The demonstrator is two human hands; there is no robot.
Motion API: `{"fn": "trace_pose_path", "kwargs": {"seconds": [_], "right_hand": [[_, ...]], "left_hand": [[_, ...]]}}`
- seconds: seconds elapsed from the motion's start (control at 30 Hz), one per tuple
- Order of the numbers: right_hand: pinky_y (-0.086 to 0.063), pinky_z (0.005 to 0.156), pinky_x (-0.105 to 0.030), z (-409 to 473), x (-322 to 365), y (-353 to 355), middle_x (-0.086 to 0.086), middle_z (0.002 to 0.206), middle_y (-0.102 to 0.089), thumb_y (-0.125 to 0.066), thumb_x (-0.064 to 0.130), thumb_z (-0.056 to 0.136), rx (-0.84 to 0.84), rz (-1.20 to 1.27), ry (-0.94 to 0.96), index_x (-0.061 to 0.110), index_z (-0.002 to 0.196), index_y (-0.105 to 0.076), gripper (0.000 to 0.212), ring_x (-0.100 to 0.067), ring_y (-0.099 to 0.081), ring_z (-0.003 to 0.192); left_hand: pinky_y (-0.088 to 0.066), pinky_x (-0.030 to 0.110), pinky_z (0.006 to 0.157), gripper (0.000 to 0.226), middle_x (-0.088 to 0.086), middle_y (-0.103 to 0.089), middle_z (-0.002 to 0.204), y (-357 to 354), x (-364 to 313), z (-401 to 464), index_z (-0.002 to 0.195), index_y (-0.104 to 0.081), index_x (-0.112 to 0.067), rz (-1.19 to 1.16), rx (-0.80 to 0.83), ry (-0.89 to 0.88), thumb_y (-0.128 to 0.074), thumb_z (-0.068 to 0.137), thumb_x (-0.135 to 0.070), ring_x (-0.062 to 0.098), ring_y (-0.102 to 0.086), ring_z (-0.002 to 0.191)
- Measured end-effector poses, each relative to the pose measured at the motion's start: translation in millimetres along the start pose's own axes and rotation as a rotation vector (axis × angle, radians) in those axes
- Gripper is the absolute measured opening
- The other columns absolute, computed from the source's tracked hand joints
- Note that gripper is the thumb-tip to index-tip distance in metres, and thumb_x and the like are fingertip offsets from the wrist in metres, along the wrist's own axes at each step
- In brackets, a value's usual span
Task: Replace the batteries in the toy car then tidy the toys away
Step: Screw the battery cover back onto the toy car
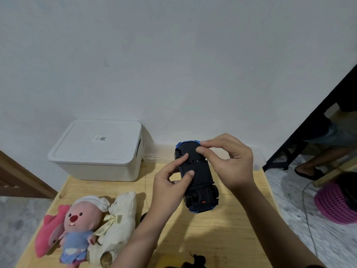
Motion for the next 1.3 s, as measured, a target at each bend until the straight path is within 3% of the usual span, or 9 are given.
{"fn": "trace_pose_path", "kwargs": {"seconds": [0.17, 0.37, 0.53, 0.63, 0.73, 0.9, 1.03, 1.2, 1.3], "right_hand": [[-0.051, 0.084, -0.025, -2.5, -0.6, -7.8, -0.001, 0.098, -0.072, -0.070, 0.000, 0.079, 0.053, -0.023, 0.007, 0.010, 0.093, -0.073, 0.017, -0.011, -0.067, 0.096], [-0.046, 0.069, -0.016, -0.1, -1.5, -10.2, -0.003, 0.075, -0.063, -0.076, 0.001, 0.073, 0.019, -0.011, -0.014, 0.017, 0.087, -0.073, 0.022, -0.008, -0.061, 0.073], [-0.052, 0.085, -0.024, -0.8, -1.8, -7.6, -0.002, 0.097, -0.072, -0.069, -0.004, 0.079, 0.027, -0.044, -0.011, 0.010, 0.096, -0.073, 0.022, -0.009, -0.067, 0.094], [-0.049, 0.081, -0.017, -1.2, -6.1, -2.7, 0.001, 0.083, -0.072, -0.074, -0.002, 0.075, -0.005, -0.039, -0.062, 0.017, 0.096, -0.071, 0.029, -0.006, -0.067, 0.081], [-0.043, 0.074, -0.010, -0.9, -5.8, -1.0, -0.004, 0.073, -0.065, -0.078, 0.002, 0.070, -0.004, -0.072, -0.066, 0.017, 0.089, -0.072, 0.024, -0.003, -0.062, 0.072], [-0.046, 0.069, -0.010, -3.6, -20.7, 10.0, 0.006, 0.071, -0.066, -0.084, 0.013, 0.064, 0.009, -0.129, -0.239, 0.015, 0.069, -0.070, 0.015, -0.006, -0.062, 0.070], [-0.046, 0.069, -0.008, -10.2, -41.5, 12.7, 0.007, 0.075, -0.069, -0.083, 0.017, 0.066, 0.173, -0.307, -0.374, 0.016, 0.077, -0.073, 0.014, -0.003, -0.062, 0.072], [-0.044, 0.075, -0.012, -23.6, -52.4, 16.0, 0.012, 0.079, -0.070, -0.073, 0.017, 0.079, 0.104, -0.261, -0.394, 0.023, 0.075, -0.071, 0.008, 0.000, -0.063, 0.080], [-0.048, 0.093, -0.028, -42.0, -69.6, 3.9, 0.004, 0.107, -0.069, -0.067, 0.009, 0.083, 0.048, 0.050, -0.489, 0.014, 0.080, -0.068, 0.006, -0.004, -0.063, 0.105]], "left_hand": [[-0.058, 0.025, 0.065, 0.041, 0.000, -0.069, 0.110, 1.5, 0.2, -0.9, 0.111, -0.069, -0.028, 0.000, 0.003, 0.001, -0.068, 0.083, 0.002, 0.001, -0.069, 0.087], [-0.056, 0.021, 0.064, 0.041, -0.001, -0.068, 0.110, 3.8, -0.2, 0.2, 0.111, -0.068, -0.028, 0.000, 0.001, -0.007, -0.068, 0.083, 0.002, -0.005, -0.068, 0.078], [-0.058, 0.025, 0.065, 0.041, -0.001, -0.068, 0.112, 5.2, 0.7, 1.6, 0.114, -0.068, -0.025, -0.005, -0.001, -0.010, -0.067, 0.084, 0.001, -0.002, -0.069, 0.075], [-0.058, 0.026, 0.065, 0.041, -0.002, -0.068, 0.112, 5.6, 2.3, 2.9, 0.114, -0.068, -0.026, -0.007, -0.004, -0.014, -0.067, 0.083, 0.002, -0.003, -0.069, 0.076], [-0.059, 0.029, 0.066, 0.041, -0.003, -0.070, 0.110, 5.7, 5.3, 3.9, 0.111, -0.069, -0.029, -0.019, -0.005, -0.013, -0.068, 0.083, 0.001, 0.002, -0.069, 0.083], [-0.059, 0.044, 0.078, 0.043, -0.007, -0.072, 0.105, 11.6, 12.0, 8.1, 0.104, -0.072, -0.040, -0.010, -0.038, -0.010, -0.070, 0.082, -0.003, 0.016, -0.065, 0.106], [-0.057, 0.050, 0.082, 0.044, -0.006, -0.071, 0.105, 17.5, 13.8, 13.9, 0.106, -0.070, -0.043, -0.015, -0.055, -0.009, -0.070, 0.083, -0.006, 0.022, -0.065, 0.107], [-0.058, 0.037, 0.070, 0.045, -0.001, -0.068, 0.104, 9.4, 15.5, 13.3, 0.107, -0.067, -0.049, 0.011, 0.005, -0.005, -0.066, 0.087, -0.009, 0.028, -0.063, 0.103], [-0.055, 0.027, 0.064, 0.045, -0.004, -0.068, 0.108, 2.3, 20.0, 10.4, 0.110, -0.065, -0.047, 0.024, 0.063, 0.016, -0.062, 0.090, -0.008, 0.026, -0.064, 0.103]]}}
Point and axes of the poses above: each hand's wrist, its own z-axis towards the middle knuckle, its own y-axis out of the back of the hand, x = y × z, the point moved 10 cm from there along z, towards the middle knuckle
